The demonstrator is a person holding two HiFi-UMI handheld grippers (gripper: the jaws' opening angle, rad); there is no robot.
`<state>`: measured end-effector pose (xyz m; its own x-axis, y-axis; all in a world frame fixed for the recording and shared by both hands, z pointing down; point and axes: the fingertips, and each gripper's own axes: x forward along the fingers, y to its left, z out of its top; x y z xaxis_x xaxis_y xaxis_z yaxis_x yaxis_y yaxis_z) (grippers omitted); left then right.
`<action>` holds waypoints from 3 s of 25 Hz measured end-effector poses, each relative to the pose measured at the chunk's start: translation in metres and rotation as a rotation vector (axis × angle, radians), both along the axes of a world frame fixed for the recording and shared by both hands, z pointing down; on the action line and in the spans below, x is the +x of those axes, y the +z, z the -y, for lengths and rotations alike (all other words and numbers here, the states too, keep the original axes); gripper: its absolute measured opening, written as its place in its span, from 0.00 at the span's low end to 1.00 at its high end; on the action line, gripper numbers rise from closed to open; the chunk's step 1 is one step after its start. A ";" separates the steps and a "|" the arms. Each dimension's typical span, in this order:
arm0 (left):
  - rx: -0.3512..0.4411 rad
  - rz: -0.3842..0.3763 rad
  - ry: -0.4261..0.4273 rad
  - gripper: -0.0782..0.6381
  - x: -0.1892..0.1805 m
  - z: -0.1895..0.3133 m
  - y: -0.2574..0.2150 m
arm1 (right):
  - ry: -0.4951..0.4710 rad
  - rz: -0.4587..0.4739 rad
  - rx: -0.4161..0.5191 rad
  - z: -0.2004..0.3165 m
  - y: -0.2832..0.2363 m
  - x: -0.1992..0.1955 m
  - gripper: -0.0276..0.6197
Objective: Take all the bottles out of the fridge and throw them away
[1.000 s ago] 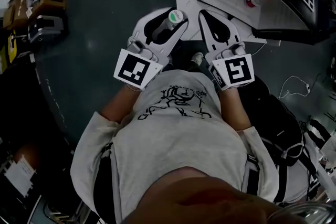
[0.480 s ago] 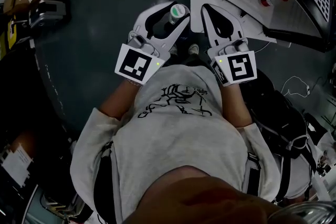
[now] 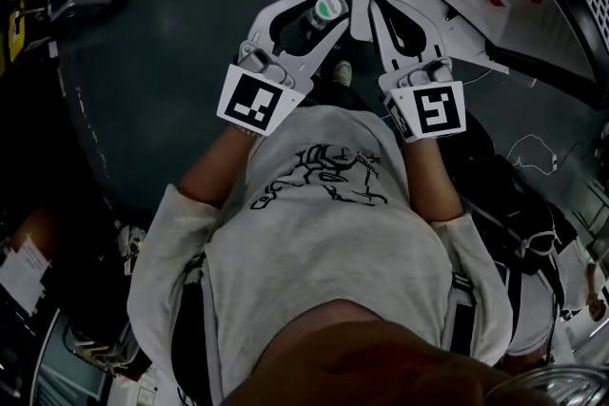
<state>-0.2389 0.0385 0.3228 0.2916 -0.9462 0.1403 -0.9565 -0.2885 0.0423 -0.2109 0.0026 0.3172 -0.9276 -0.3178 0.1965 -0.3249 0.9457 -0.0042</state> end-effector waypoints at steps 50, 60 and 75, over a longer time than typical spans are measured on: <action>-0.099 0.011 0.010 0.33 0.017 -0.049 0.271 | -0.089 -0.181 -0.167 -0.078 0.288 0.013 0.05; -0.113 0.025 0.000 0.33 0.014 -0.050 0.343 | -0.089 -0.202 -0.169 -0.082 0.354 0.019 0.05; -0.127 0.020 -0.005 0.33 0.014 -0.053 0.437 | -0.029 -0.255 -0.203 -0.084 0.454 0.021 0.05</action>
